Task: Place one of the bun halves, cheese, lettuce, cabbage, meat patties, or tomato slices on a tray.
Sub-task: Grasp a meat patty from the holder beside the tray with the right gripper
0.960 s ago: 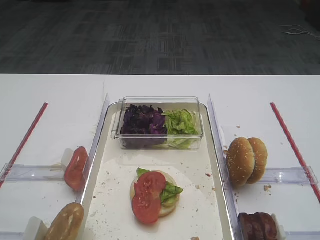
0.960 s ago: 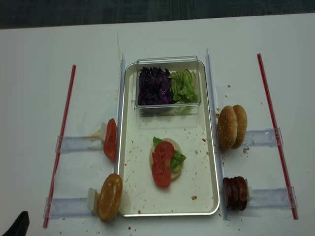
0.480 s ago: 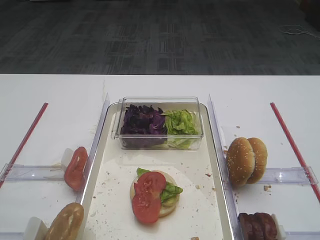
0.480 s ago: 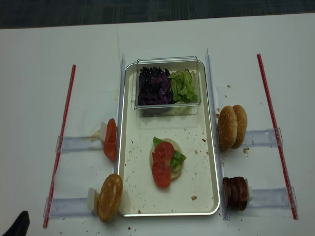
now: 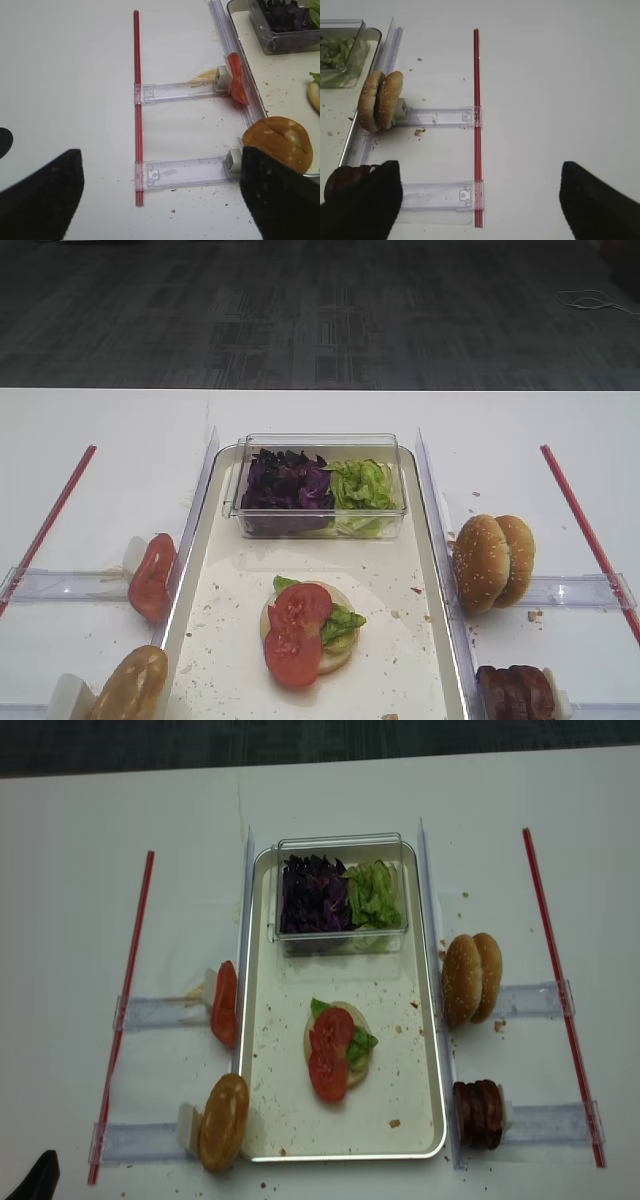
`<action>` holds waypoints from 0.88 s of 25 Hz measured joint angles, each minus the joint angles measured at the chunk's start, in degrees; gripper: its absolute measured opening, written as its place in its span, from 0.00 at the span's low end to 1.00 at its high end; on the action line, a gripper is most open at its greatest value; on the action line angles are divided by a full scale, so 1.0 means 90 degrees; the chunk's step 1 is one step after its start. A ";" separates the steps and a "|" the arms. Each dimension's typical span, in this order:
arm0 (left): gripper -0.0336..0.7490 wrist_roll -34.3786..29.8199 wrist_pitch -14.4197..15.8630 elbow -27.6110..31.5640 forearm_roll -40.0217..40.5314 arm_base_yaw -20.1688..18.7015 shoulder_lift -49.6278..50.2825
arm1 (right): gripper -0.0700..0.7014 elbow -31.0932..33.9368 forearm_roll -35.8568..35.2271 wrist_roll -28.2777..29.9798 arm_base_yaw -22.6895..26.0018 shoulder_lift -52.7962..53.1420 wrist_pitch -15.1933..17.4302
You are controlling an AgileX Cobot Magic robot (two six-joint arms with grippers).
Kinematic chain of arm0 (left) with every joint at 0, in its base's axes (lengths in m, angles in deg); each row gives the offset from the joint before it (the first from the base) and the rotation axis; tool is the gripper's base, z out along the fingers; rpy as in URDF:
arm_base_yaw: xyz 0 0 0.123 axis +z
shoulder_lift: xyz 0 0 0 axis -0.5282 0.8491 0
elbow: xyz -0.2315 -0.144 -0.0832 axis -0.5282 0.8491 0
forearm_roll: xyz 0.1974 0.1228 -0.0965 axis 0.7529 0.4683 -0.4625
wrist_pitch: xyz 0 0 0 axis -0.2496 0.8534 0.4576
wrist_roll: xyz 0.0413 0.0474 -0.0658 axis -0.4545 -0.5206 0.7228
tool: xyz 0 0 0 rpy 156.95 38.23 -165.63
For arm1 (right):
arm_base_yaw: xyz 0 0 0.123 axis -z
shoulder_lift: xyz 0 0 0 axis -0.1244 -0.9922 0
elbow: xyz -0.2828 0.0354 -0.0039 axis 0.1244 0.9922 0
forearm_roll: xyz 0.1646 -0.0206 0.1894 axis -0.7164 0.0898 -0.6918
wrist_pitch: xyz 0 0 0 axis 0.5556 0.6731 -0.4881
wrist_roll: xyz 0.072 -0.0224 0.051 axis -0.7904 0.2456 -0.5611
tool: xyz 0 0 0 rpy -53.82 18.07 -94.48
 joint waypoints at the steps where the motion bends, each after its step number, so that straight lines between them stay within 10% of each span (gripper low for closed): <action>1: 0.83 0.0000 0.0000 0.0000 0.0000 0.0000 0.0000 | 0.95 0.0000 0.0000 0.0000 0.0000 -0.0143 0.0000; 22: 0.83 0.0000 0.0000 0.0000 0.0000 0.0000 0.0000 | 0.86 0.0000 -0.0155 -0.0037 0.0000 -0.3607 -0.0142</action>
